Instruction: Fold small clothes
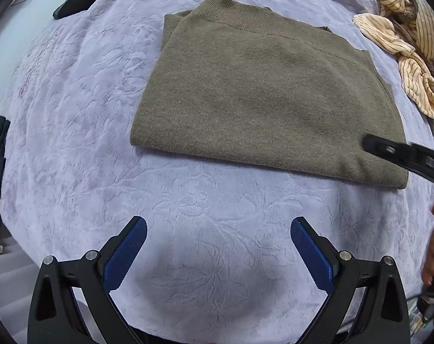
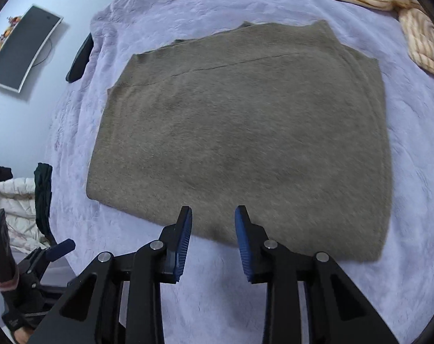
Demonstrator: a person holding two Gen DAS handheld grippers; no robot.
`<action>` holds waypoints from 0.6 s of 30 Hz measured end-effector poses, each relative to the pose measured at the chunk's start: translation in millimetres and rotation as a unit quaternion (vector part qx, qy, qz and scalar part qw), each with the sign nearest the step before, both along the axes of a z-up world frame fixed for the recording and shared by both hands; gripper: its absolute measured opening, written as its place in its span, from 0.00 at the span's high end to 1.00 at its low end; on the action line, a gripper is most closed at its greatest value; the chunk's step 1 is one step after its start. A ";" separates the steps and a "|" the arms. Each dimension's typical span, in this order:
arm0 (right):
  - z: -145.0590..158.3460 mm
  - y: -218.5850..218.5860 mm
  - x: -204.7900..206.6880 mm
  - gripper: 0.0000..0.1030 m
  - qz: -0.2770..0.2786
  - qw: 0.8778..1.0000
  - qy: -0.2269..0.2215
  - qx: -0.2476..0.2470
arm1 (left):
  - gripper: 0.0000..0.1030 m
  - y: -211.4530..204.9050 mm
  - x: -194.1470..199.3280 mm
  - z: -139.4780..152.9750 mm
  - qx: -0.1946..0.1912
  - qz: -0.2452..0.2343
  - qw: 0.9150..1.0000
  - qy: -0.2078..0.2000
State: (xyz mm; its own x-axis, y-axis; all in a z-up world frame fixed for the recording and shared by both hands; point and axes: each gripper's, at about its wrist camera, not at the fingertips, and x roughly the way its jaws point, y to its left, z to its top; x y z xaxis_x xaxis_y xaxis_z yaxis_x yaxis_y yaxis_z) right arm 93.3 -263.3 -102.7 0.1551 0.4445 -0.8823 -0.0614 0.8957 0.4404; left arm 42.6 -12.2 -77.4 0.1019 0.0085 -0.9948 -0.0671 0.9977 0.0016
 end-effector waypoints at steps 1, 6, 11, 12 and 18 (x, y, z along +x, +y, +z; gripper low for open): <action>-9.2 11.0 5.4 0.67 0.013 1.000 0.007 -0.004 | 0.02 3.3 -5.0 1.4 -0.002 0.007 1.000 0.001; -55.7 32.6 -2.3 0.67 0.028 0.997 0.065 -0.027 | 0.02 12.2 -3.1 1.3 -0.002 0.037 0.999 0.006; -55.9 26.2 -13.6 0.67 0.022 0.998 0.064 -0.014 | 0.02 25.2 -2.7 2.7 0.003 0.050 0.999 0.002; -56.1 25.3 -13.6 0.67 0.023 0.997 0.066 -0.013 | 0.02 27.5 -2.1 2.3 0.004 0.052 0.999 0.003; -53.1 25.1 -15.3 0.67 0.026 0.997 0.067 -0.029 | 0.02 33.8 -0.7 1.9 0.001 0.052 0.999 -0.002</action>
